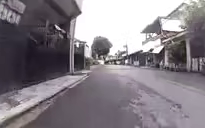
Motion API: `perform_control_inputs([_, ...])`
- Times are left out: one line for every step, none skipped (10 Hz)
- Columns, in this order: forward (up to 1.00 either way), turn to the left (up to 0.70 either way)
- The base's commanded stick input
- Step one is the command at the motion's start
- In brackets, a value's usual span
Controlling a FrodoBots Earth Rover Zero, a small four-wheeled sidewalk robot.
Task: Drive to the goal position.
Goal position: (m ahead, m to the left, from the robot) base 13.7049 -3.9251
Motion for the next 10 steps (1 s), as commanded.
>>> perform_control_inputs([1.00, 0.00])
perform_control_inputs([1.00, 0.00])
perform_control_inputs([1.00, 0.00])
perform_control_inputs([1.00, 0.00])
perform_control_inputs([1.00, 0.00])
perform_control_inputs([1.00, 0.00])
perform_control_inputs([1.00, 0.00])
perform_control_inputs([1.00, 0.00])
perform_control_inputs([1.00, 0.00])
perform_control_inputs([1.00, 0.00])
